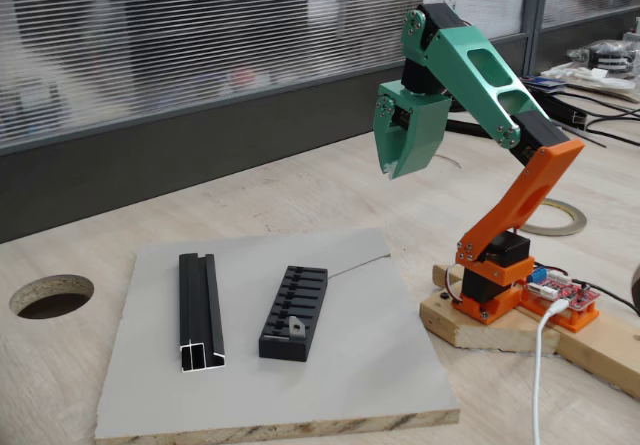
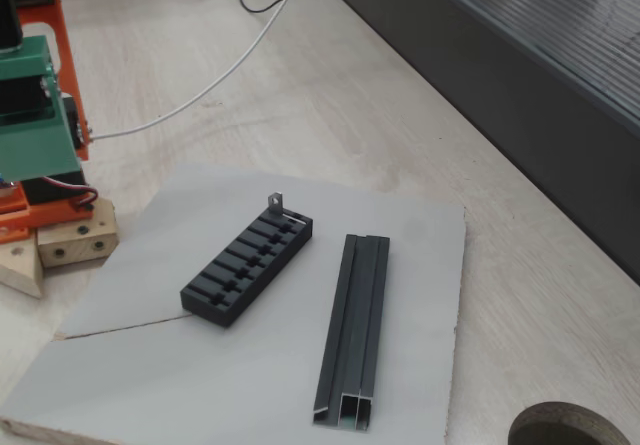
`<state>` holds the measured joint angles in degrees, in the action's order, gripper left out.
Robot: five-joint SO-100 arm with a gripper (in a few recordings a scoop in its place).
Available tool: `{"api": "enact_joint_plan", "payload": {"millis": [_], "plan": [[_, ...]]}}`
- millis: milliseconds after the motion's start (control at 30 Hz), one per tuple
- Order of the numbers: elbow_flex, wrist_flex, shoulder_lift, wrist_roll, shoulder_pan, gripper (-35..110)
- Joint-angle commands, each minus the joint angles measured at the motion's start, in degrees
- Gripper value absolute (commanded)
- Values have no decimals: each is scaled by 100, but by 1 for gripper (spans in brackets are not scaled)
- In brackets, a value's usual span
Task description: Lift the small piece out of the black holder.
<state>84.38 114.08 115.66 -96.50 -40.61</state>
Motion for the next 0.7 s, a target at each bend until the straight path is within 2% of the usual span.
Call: {"api": "enact_joint_plan", "payload": {"millis": [0,667], "plan": [[-44,62,70,-44,-26,5],[-44,62,79,-35,-44,5]]}}
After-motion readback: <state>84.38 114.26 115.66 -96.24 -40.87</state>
